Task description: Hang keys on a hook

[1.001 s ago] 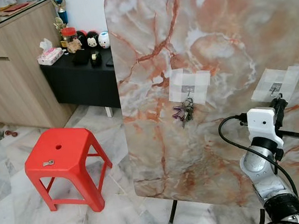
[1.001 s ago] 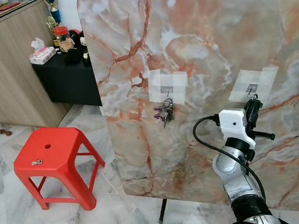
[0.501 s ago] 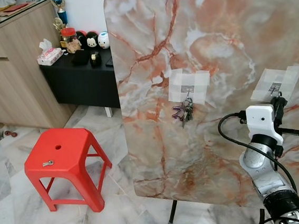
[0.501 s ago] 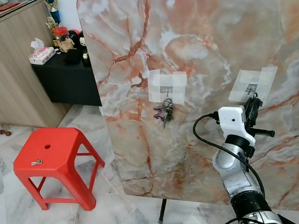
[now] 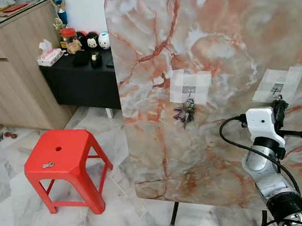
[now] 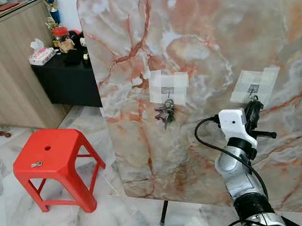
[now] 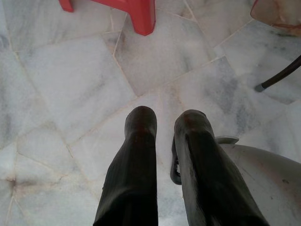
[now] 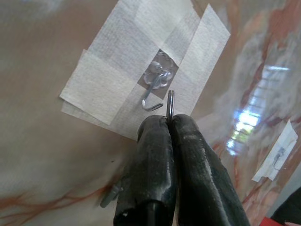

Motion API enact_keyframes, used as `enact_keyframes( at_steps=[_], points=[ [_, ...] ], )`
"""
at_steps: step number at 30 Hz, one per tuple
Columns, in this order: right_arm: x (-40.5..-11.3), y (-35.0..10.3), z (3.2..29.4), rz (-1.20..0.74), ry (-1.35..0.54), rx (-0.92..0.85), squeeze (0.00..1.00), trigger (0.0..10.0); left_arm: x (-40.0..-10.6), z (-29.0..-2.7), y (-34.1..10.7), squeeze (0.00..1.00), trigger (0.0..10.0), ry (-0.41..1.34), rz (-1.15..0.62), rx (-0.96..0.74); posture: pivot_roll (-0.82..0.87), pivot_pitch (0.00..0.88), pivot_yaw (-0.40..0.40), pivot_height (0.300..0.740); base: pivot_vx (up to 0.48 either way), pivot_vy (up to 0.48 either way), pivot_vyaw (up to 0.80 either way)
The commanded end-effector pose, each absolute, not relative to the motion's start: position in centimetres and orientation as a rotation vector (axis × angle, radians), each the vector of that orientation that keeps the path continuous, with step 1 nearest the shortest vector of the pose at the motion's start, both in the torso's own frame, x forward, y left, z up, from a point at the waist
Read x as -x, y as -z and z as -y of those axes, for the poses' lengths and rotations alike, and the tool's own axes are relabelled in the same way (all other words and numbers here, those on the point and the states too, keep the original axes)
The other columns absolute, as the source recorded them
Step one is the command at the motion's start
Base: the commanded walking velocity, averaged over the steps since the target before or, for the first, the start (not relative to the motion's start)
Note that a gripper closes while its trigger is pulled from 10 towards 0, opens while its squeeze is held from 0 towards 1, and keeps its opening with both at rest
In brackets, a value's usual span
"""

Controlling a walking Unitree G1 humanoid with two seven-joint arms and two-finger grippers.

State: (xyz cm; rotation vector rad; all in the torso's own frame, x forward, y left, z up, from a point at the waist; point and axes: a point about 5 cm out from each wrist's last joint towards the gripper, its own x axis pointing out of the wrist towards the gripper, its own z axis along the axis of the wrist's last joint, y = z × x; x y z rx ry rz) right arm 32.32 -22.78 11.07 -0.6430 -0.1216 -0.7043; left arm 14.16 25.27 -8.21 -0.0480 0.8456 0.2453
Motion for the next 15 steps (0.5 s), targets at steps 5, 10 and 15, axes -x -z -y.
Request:
enact_keyframes(
  at_steps=[5,10,15],
  points=[
    [-32.82,-11.3,22.98,0.104,0.694,0.656,0.0,10.0,-13.87,-24.99,8.46,0.0,10.0,-0.244,-0.866,0.054,0.17,0.0,-0.055,0.74,0.0,0.0,0.0],
    [-32.83,-11.29,23.01,0.1,0.694,0.66,0.0,10.0,-13.83,-24.98,8.48,0.0,10.0,-0.244,-0.867,0.056,0.17,0.0,-0.055,0.74,0.0,0.0,0.0],
    [-32.88,-11.3,23.19,0.097,0.693,0.66,0.0,10.0,-13.68,-25.17,8.47,0.0,10.0,-0.249,-0.87,0.056,0.17,0.0,-0.057,0.74,0.0,0.0,0.0]
  ],
)
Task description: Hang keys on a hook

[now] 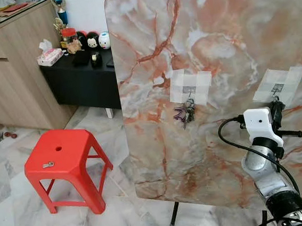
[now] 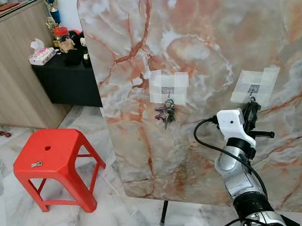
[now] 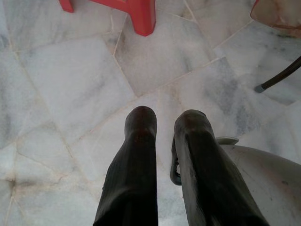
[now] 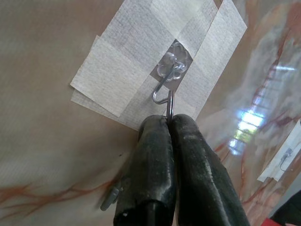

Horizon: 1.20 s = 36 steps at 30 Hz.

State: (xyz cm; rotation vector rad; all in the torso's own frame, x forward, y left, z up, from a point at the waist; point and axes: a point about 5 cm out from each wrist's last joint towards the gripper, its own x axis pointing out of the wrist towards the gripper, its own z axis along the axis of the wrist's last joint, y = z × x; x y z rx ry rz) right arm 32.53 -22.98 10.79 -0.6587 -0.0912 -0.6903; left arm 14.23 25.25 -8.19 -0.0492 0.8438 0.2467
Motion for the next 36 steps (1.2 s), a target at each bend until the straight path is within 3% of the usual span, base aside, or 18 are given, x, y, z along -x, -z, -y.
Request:
enact_keyframes(
  at_steps=[1,22,34,35,36],
  points=[
    [-32.9,-11.3,23.2,0.093,0.692,0.658,0.0,10.0,-13.6,-25.3,8.5,0.0,10.0,-0.251,-0.87,0.056,0.17,0.0,-0.056,0.74,0.0,0.0,0.0],
    [-33.0,-10.9,23.2,0.073,0.659,0.64,0.0,10.0,-13.6,-25.1,8.5,0.0,10.0,-0.249,-0.875,0.059,0.17,0.0,-0.058,0.74,0.0,0.0,0.0],
    [-32.8,-10.4,22.7,0.057,0.622,0.647,0.0,10.0,-12.0,-25.8,8.8,0.0,10.0,-0.258,-0.896,0.06,0.17,0.0,-0.06,0.74,0.0,0.0,0.0],
    [-32.8,-10.3,22.6,0.057,0.615,0.641,1.0,10.0,-11.6,-26.0,8.8,0.0,10.0,-0.261,-0.899,0.059,0.17,0.0,-0.06,0.74,0.0,0.0,0.0],
    [-32.8,-10.3,22.5,0.057,0.611,0.636,1.0,10.0,-11.4,-26.1,8.8,0.0,10.0,-0.263,-0.901,0.059,0.17,0.0,-0.061,0.74,0.0,0.0,0.0]
  ],
)
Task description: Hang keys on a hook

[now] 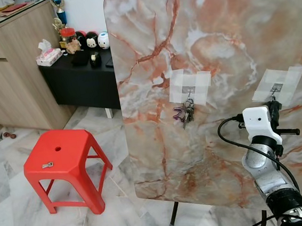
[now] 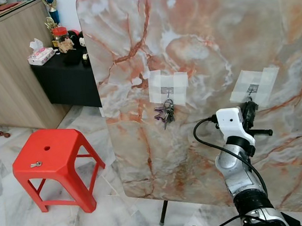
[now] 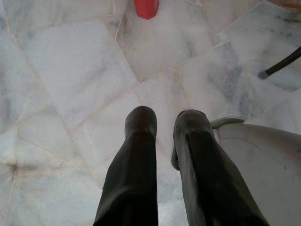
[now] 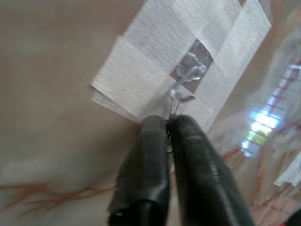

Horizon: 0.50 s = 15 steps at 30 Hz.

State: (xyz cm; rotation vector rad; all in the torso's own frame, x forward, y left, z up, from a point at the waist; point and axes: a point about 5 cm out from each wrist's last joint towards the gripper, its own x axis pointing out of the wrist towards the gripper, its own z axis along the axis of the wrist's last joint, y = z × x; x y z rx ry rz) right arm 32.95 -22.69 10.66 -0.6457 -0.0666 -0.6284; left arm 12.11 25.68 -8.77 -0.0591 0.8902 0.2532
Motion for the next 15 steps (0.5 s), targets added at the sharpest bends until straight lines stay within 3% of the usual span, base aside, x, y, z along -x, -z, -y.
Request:
enact_keyframes(
  at_steps=[1,13,14,15],
  points=[
    [-32.8,-10.3,22.5,0.058,0.611,0.632,1.0,10.0,-11.3,-26.2,8.8,0.0,10.0,-0.265,-0.902,0.06,0.18,0.0,-0.062,0.74,0.0,0.0,0.0],
    [-31.7,-9.6,21.7,0.073,0.502,0.55,1.0,10.0,-12.5,-23.2,9.4,0.0,10.0,-0.227,-0.898,0.069,0.17,0.0,-0.067,0.74,0.0,0.0,0.0],
    [-31.5,-9.4,21.6,0.066,0.473,0.552,0.89,10.0,-12.7,-22.9,9.4,0.0,10.0,-0.225,-0.897,0.069,0.17,0.0,-0.068,0.74,0.0,0.0,0.0],
    [-31.5,-9.4,21.6,0.066,0.473,0.552,0.89,10.0,-12.7,-22.9,9.4,0.0,10.0,-0.225,-0.897,0.069,0.17,0.0,-0.068,0.74,0.0,0.0,0.0]
  ],
)
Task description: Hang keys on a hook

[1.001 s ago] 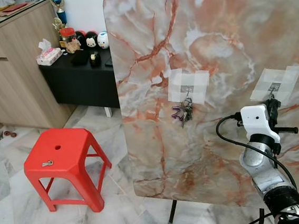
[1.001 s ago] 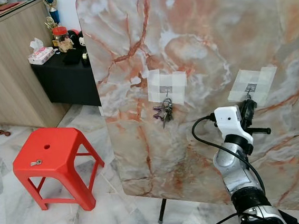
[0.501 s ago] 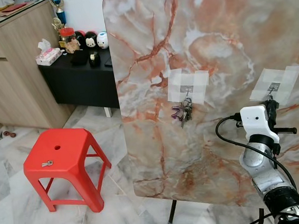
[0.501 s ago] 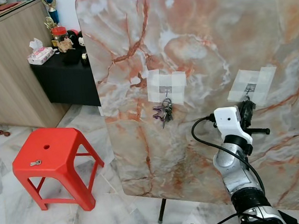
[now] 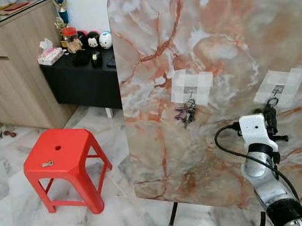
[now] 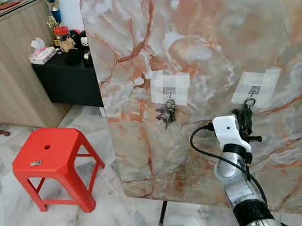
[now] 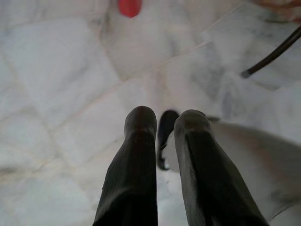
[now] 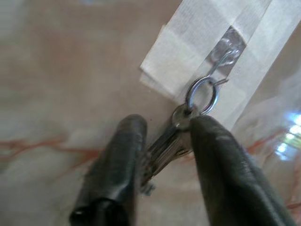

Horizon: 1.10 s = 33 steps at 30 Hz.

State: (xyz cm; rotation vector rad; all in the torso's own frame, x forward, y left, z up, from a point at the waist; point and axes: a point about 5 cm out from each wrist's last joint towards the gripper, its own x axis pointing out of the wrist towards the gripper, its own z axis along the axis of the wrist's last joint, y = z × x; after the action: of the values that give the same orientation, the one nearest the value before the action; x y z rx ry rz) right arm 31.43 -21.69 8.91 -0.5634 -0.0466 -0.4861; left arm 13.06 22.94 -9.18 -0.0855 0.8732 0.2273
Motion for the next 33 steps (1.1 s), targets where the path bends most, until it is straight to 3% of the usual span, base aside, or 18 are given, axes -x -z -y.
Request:
enact_keyframes(
  at_steps=[1,2,6,11,19,27,33],
  points=[
    [-31.4,-9.2,21.4,0.06,0.455,0.555,0.89,10.0,-12.7,-22.8,9.4,0.0,10.0,-0.223,-0.897,0.07,0.17,0.0,-0.068,0.74,0.0,0.0,0.0],
    [-31.3,-8.8,21.3,0.033,0.429,0.524,0.0,10.0,-12.8,-22.7,9.4,0.0,10.0,-0.223,-0.896,0.07,0.17,0.0,-0.07,0.74,0.0,0.0,0.0],
    [-30.0,-6.2,21.5,-0.121,0.372,0.363,0.0,10.0,-13.0,-22.6,9.4,0.0,10.0,-0.223,-0.896,0.069,0.16,0.0,-0.066,0.74,0.0,0.0,0.0],
    [-28.8,-3.4,21.2,-0.268,0.315,0.297,0.0,10.0,-13.1,-22.9,9.3,0.0,10.0,-0.226,-0.898,0.063,0.17,0.0,-0.061,0.74,0.0,0.0,0.0],
    [-26.0,2.0,20.2,-0.534,0.211,0.136,0.0,10.0,-13.2,-26.0,8.3,0.0,10.0,-0.245,-0.873,0.039,0.15,0.0,-0.038,0.74,0.0,0.0,0.0],
    [-19.2,7.9,19.2,-0.959,0.168,0.042,0.0,10.0,-12.9,-27.0,8.2,0.0,10.0,-0.241,-0.895,0.013,0.14,0.0,-0.006,0.74,0.0,0.0,0.0],
    [-15.9,9.6,18.8,-1.098,0.257,-0.046,0.0,10.0,-14.2,-25.7,8.2,0.0,10.0,-0.201,-0.901,-0.016,0.13,0.0,0.032,0.74,0.0,0.0,0.0]
  ],
)
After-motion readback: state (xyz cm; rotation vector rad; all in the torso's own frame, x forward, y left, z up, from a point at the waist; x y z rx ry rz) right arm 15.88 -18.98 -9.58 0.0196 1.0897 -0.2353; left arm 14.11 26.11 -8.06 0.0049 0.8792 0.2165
